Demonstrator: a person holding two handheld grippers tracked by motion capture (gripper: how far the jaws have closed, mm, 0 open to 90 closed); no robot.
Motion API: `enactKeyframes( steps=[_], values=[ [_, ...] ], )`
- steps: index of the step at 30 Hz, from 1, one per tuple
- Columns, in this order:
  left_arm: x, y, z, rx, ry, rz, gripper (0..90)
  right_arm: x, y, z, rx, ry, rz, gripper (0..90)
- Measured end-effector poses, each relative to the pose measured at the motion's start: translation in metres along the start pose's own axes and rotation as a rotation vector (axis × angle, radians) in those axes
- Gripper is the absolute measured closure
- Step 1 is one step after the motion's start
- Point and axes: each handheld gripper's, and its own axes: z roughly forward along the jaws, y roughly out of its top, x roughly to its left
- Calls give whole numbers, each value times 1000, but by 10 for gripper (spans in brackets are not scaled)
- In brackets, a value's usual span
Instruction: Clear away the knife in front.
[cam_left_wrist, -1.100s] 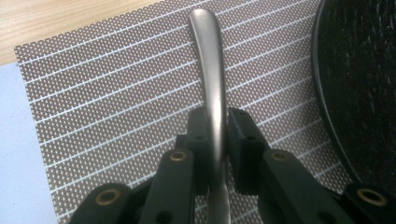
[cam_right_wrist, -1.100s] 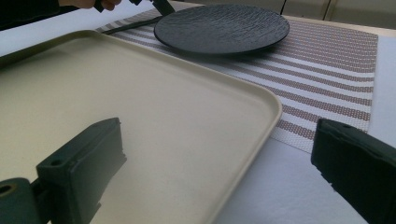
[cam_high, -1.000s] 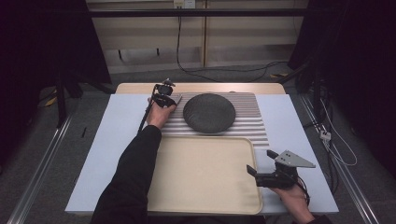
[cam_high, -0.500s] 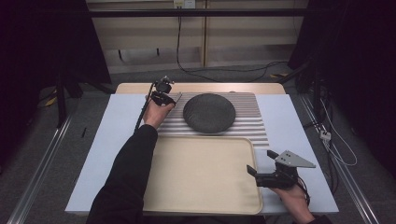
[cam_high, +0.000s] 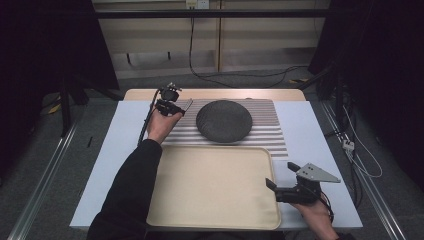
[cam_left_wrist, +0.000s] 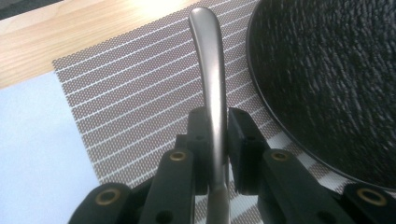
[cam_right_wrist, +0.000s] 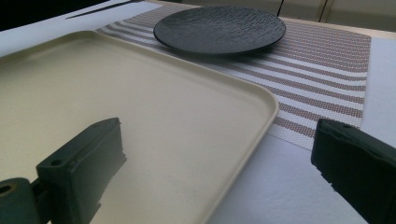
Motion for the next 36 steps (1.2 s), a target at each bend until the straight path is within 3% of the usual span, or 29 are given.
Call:
enactKeyframes(
  steps=[9, 17, 28, 36],
  values=[
    [-8, -3, -20, -23, -16, 33, 802, 1, 1, 1, 3, -3, -7, 24],
    [-19, -14, -31, -30, -16, 40, 802, 2, 1, 0, 2, -6, -5, 24],
    [-31, -25, -56, -25, -18, 108, 802, 3, 2, 1, 5, -5, -14, 24],
    [-36, -37, -65, -24, -33, 110, 801, 3, 2, 2, 5, -3, -13, 24]
  ],
)
